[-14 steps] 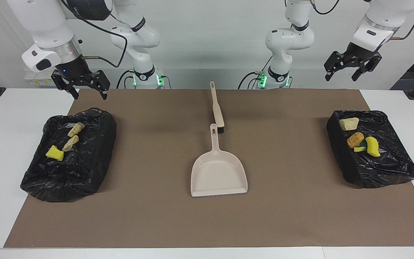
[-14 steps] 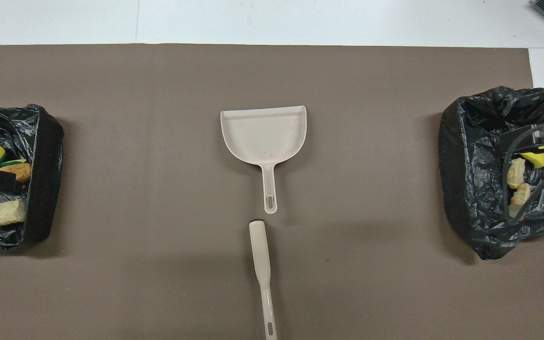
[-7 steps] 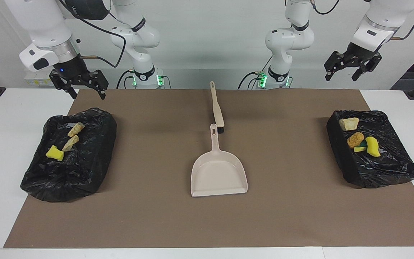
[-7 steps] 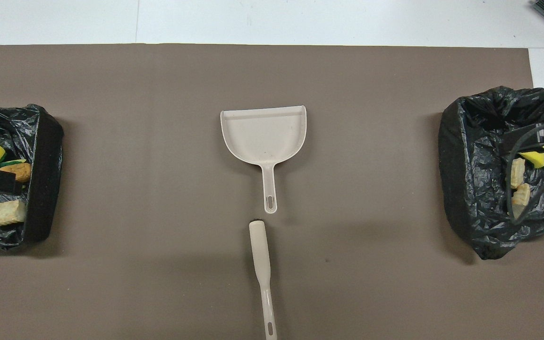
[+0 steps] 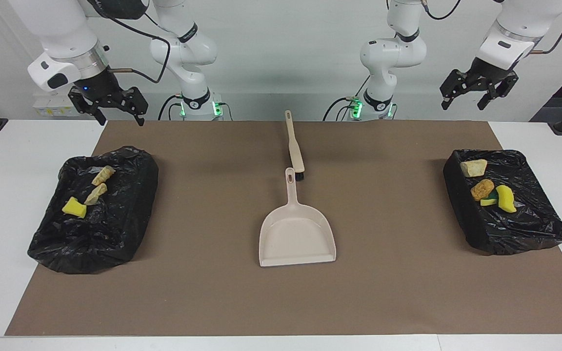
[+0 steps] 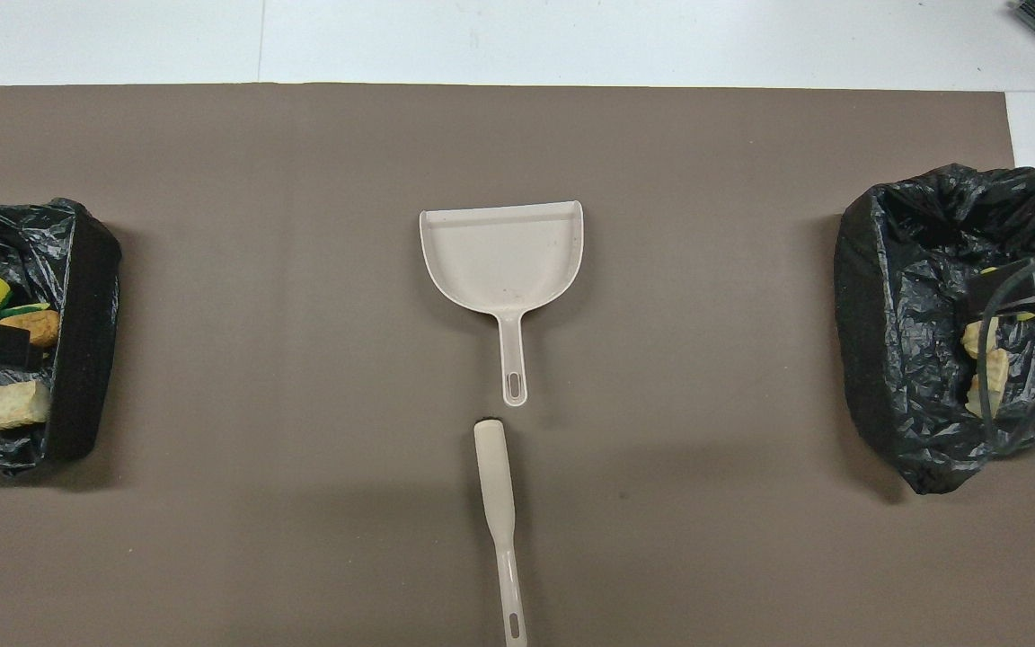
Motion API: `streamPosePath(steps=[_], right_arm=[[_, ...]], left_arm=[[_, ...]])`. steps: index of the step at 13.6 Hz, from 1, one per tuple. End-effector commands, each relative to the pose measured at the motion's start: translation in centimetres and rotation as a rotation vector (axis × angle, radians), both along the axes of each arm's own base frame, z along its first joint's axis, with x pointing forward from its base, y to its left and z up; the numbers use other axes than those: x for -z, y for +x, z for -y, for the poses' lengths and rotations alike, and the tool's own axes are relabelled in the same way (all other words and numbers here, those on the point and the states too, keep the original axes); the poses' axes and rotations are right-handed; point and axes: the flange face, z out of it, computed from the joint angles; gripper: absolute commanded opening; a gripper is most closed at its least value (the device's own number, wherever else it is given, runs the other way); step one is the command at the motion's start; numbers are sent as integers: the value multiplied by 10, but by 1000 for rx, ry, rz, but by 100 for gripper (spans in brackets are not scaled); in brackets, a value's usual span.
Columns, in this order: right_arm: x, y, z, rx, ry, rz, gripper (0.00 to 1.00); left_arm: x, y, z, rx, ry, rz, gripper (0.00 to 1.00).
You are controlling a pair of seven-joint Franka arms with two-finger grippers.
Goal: Sweep and dump trash in bin
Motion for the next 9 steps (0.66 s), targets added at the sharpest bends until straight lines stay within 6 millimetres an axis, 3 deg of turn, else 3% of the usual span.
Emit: streamPosePath(steps=[1,9], right_arm=[[-4,-2,4,-15,-18,-6,100],[-10,-2,0,-19,-8,29,100]], left_arm=[[-5,-5,-4,-6,12,4,100],[-5,-5,-3,-6,13,2,100]])
